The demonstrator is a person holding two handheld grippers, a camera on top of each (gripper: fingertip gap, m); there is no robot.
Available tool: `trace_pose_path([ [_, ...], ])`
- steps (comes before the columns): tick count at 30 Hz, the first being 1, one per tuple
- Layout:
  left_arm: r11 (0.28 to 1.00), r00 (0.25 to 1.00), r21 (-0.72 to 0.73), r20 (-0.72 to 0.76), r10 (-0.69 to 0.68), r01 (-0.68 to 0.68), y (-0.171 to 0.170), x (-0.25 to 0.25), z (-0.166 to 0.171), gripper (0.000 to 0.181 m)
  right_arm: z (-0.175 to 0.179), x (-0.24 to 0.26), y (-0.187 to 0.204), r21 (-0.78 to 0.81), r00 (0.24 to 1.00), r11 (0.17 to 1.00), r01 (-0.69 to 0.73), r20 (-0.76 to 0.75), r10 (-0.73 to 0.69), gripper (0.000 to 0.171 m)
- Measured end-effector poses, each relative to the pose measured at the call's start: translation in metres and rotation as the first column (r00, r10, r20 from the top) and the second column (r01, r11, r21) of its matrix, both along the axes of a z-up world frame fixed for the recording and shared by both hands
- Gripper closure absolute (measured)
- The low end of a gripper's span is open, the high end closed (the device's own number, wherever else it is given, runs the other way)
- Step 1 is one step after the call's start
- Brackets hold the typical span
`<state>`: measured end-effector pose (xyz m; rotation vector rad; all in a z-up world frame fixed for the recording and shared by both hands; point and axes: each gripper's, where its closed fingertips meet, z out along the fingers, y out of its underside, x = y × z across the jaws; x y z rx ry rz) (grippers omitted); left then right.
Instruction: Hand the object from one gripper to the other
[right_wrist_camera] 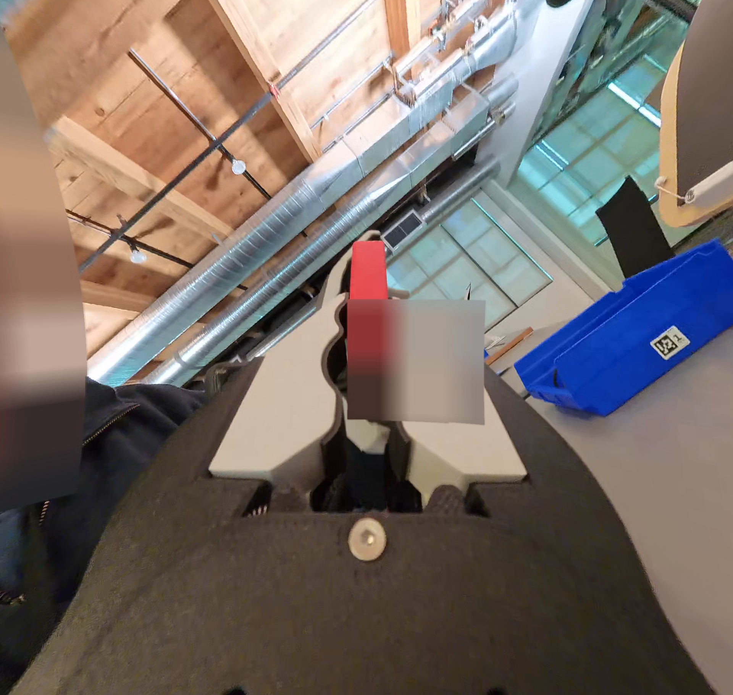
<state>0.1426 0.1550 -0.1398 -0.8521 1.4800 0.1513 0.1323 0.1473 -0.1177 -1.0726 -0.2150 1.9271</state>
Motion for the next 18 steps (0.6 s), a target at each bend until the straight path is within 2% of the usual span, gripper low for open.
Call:
trace_pose_path([
  [4, 0.998, 1.0, 0.054, -0.005, 0.011, -0.011, -0.001, 0.009, -0.011, 0.087, 0.001, 0.001, 0.001, 0.0, 1.0, 1.0, 0.007, 0.004, -0.007, 0.157],
  [7, 1.0, 1.0, 0.006, 0.021, -0.017, 0.017, -0.003, 0.011, -0.012, 0.091, 0.001, 0.002, -0.002, -0.002, 1.0, 1.0, -0.031, 0.0, 0.031, 0.157],
  [10, 0.997, 0.996, -0.036, 0.053, -0.071, 0.073, -0.005, 0.008, -0.005, 0.109, -0.003, 0.003, -0.002, -0.014, 0.999, 0.999, -0.047, -0.002, 0.047, 0.157],
  [13, 0.999, 0.997, -0.02, 0.059, -0.044, 0.045, -0.001, 0.007, -0.003, 0.101, -0.008, 0.0, -0.002, -0.036, 0.999, 0.998, -0.052, -0.015, 0.051, 0.157],
  [15, 0.998, 0.996, -0.015, 0.069, -0.056, 0.057, -0.004, 0.009, -0.006, 0.105, -0.01, 0.002, 0.001, -0.053, 0.999, 0.998, -0.041, -0.023, 0.04, 0.157],
  [18, 0.996, 0.993, -0.041, 0.087, -0.077, 0.08, -0.008, 0.013, -0.008, 0.092, -0.011, 0.001, 0.0, -0.06, 0.998, 0.997, -0.052, -0.025, 0.051, 0.157],
])
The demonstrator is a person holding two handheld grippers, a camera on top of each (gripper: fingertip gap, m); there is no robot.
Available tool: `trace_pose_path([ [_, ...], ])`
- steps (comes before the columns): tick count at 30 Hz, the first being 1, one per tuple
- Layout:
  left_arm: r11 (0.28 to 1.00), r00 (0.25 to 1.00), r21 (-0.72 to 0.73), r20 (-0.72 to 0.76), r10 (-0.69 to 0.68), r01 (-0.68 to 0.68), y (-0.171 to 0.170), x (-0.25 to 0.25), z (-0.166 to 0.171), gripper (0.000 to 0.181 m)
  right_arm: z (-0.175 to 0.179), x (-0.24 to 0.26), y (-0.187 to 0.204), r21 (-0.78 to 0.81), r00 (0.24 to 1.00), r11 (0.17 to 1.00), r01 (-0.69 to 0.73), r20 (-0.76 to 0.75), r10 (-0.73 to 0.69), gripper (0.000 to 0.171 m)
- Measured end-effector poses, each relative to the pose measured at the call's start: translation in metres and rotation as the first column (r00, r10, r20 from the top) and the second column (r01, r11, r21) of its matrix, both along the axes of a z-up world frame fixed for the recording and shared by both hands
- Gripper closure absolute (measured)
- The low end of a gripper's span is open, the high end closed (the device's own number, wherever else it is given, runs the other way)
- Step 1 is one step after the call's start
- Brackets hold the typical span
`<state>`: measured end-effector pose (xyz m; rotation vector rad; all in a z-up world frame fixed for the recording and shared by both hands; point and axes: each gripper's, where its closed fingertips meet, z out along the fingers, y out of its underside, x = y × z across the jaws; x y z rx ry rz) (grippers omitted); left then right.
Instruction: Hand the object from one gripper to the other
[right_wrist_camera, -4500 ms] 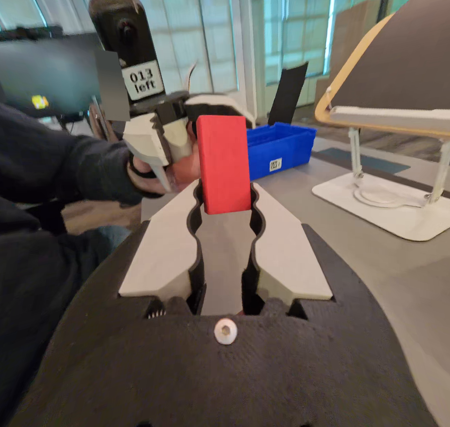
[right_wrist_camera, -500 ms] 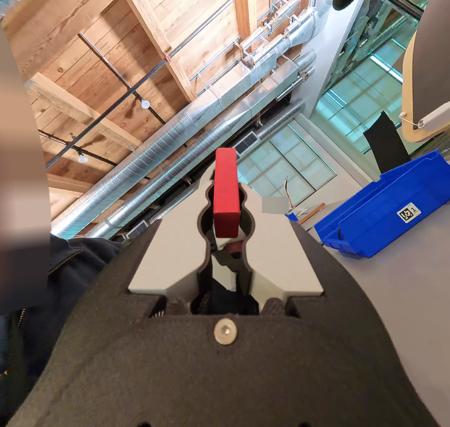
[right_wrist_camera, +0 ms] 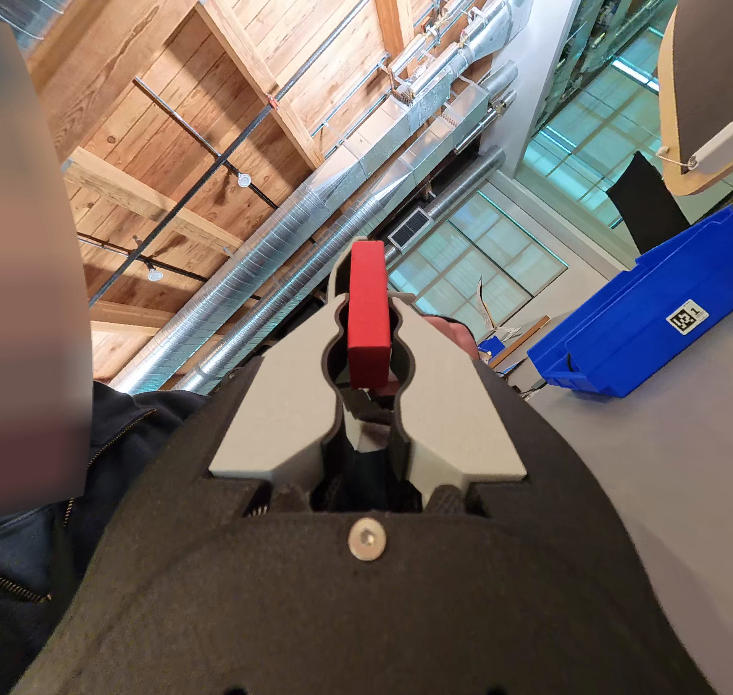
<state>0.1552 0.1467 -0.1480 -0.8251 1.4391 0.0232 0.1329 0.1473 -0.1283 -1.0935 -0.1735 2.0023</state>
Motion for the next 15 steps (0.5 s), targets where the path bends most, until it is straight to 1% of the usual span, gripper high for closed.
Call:
trace_pose_path([
  [3, 1.0, 1.0, 0.0, 0.027, 0.006, -0.006, -0.0007, 0.0045, 0.0006, 0.094, 0.0026, -0.0067, -0.0047, 0.01, 1.0, 1.0, -0.016, 0.001, 0.016, 0.157],
  [7, 0.998, 0.995, 0.032, 0.087, 0.053, -0.056, 0.0021, 0.0078, 0.0056, 0.106, 0.0019, -0.0111, -0.0047, -0.003, 1.0, 1.0, -0.005, -0.014, 0.005, 0.157],
  [9, 0.997, 0.991, 0.031, 0.11, 0.072, -0.076, 0.0035, 0.0081, 0.0055, 0.108, 0.0014, -0.0085, -0.0023, -0.003, 0.999, 1.0, 0.03, -0.012, -0.03, 0.157],
  [11, 0.996, 0.988, 0.032, 0.129, 0.084, -0.089, 0.0036, 0.0086, 0.0057, 0.108, 0.0017, -0.0073, -0.0026, -0.001, 0.999, 0.999, 0.034, -0.016, -0.034, 0.158],
  [15, 0.998, 0.987, 0.005, 0.147, 0.065, -0.066, 0.0024, 0.0097, 0.0073, 0.108, 0.0047, -0.005, -0.0035, 0.002, 0.999, 0.999, 0.035, -0.038, -0.035, 0.157],
])
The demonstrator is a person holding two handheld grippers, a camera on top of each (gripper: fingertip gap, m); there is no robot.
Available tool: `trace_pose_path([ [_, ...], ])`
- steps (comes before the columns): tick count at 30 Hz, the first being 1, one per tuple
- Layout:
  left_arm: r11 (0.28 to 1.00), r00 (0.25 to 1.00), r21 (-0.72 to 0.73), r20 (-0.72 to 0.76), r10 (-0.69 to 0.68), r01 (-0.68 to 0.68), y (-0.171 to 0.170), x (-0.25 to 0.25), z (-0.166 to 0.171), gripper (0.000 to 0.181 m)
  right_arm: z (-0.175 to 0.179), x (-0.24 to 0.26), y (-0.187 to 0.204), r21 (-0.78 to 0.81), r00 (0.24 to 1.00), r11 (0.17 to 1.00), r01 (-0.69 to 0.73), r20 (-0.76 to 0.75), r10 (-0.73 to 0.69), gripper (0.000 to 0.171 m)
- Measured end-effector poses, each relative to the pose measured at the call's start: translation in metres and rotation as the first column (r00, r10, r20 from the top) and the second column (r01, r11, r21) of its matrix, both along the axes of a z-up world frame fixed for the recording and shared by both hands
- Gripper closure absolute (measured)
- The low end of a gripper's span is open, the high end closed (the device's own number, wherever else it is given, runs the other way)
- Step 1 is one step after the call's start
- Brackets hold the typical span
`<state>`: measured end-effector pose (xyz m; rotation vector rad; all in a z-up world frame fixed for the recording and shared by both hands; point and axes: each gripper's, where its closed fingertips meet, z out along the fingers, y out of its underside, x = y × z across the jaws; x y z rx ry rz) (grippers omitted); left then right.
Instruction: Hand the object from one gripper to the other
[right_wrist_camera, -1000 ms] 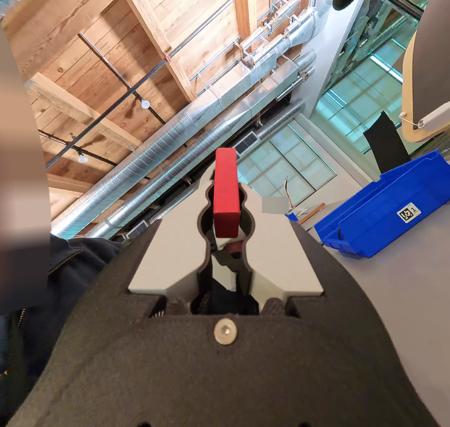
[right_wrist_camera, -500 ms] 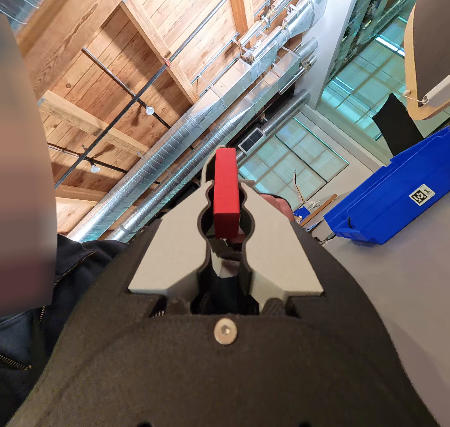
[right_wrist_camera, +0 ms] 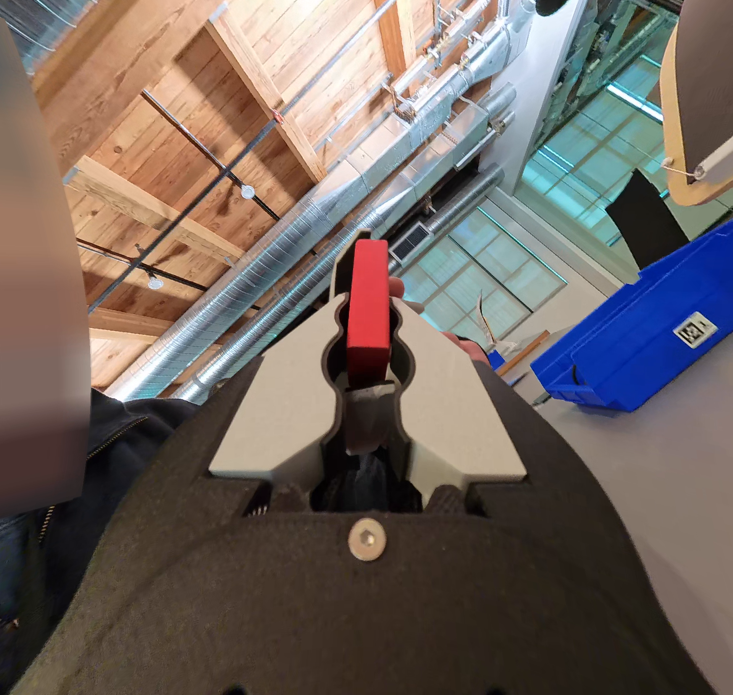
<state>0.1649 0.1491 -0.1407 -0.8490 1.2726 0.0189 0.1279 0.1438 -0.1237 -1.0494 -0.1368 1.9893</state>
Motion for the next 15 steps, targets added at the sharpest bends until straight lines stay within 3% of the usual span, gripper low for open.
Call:
trace_pose_path([
  [7, 1.0, 1.0, -0.005, -0.008, -0.004, 0.004, -0.001, 0.0, 0.003, 0.109, 0.002, 0.005, -0.002, 0.05, 1.0, 0.999, 0.019, 0.023, -0.02, 0.155],
  [9, 0.999, 1.0, -0.038, -0.014, -0.006, 0.005, 0.003, -0.004, 0.006, 0.109, -0.004, 0.008, 0.0, 0.09, 0.992, 0.994, 0.067, 0.102, -0.077, 0.136],
  [12, 0.988, 0.998, -0.15, -0.046, -0.045, 0.037, 0.01, -0.014, 0.007, 0.109, -0.006, 0.019, 0.002, 0.19, 0.958, 0.969, 0.159, 0.209, -0.198, 0.126],
  [15, 0.949, 0.991, -0.3, -0.066, -0.12, 0.095, 0.011, -0.02, 0.005, 0.109, -0.005, 0.02, -0.004, 0.394, 0.872, 0.891, 0.224, 0.327, -0.363, 0.122],
])
